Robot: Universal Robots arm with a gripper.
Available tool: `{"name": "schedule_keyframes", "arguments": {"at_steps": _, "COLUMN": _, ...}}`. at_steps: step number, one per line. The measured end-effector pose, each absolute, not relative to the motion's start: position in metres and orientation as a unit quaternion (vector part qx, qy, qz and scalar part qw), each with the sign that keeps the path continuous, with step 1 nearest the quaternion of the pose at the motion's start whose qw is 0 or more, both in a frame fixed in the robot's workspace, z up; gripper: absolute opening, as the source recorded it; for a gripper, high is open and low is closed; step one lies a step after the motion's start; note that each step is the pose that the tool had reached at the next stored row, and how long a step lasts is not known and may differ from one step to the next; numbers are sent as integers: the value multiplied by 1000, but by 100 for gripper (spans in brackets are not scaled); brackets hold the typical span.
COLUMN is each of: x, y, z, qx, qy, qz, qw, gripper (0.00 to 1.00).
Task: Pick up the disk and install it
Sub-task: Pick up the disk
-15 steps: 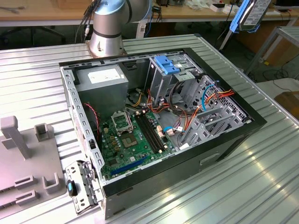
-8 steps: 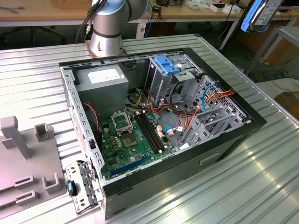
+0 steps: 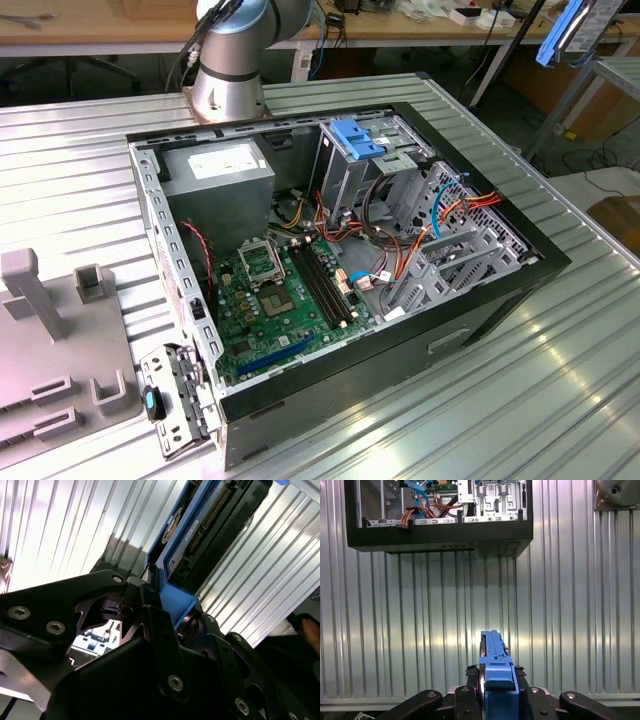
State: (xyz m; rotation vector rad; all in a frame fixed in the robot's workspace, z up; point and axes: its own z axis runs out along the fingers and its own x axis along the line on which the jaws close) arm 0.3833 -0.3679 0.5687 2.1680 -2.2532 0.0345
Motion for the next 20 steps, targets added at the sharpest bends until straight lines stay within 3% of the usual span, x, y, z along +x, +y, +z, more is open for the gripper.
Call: {"name": "schedule_keyframes", "arguments": {"at_steps": 20, "x": 513, "y": -369, "z": 568, "qx": 693, "qy": -721, "qz": 11, "qw": 7, "gripper": 37}}
